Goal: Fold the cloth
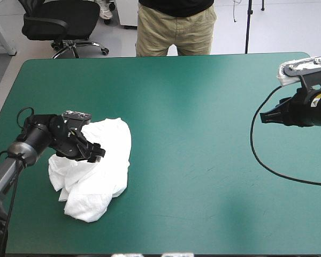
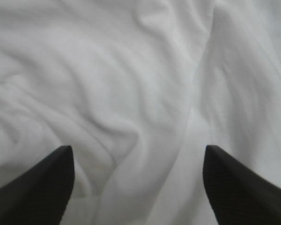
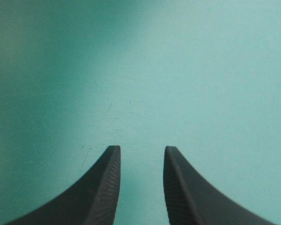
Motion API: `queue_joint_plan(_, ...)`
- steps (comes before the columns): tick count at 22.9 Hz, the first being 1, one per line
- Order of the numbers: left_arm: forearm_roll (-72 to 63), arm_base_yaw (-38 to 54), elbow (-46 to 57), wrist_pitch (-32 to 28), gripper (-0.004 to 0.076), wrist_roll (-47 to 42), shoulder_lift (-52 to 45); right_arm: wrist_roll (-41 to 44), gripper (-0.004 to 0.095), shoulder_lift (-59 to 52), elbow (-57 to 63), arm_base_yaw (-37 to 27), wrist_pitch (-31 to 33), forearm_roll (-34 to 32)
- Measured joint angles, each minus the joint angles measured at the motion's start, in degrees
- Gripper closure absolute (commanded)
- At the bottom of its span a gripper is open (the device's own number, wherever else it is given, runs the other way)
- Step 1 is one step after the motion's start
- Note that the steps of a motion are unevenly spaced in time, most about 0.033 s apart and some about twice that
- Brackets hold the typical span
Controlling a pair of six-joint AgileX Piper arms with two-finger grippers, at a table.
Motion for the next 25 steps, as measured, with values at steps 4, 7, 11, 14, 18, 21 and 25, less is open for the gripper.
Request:
queue_joint_plan(4, -0.1, -3.2, 0.0, -1.3, 0.0171, -0.1, 5.4, 0.0, 0.0603, 0.0, 0.0, 0.0, 0.0, 0.0)
queue_joint_plan(7, 0.4, -4.2, -0.3, -1.8, 0.0254, -1.7, 9.1, 0.0, 0.0603, 0.0, 0.0, 0.0, 0.0, 0.0)
queue_joint_plan(11, 2.2, -4.3, -1.2, -1.5, 0.0722, -3.2, 10.5, 0.0, 0.0619, 0.0, 0.0, 0.0, 0.0, -0.4)
queue_joint_plan(14, 3.1, -7.3, -1.6, -3.4, 0.0741, -2.0, 10.7, 0.0, 0.0629, 0.0, 0.0, 0.0, 0.0, -1.9)
queue_joint_plan(18, 2.0, -14.7, -4.0, -6.0, 0.0741, -1.6, 11.8, 0.1, 0.0631, 0.0, 0.0, 0.0, 0.0, -2.1)
queue_joint_plan(21, -0.1, -22.8, -8.4, -7.1, 0.0741, 0.2, 13.4, 0.1, 0.0643, 0.0, 0.0, 0.0, 0.0, -2.3)
queue_joint_plan(25, -0.2, -32.1, -14.4, -7.1, 0.0741, 2.2, 16.9, 0.2, 0.0652, 0.0, 0.0, 0.0, 0.0, -2.2)
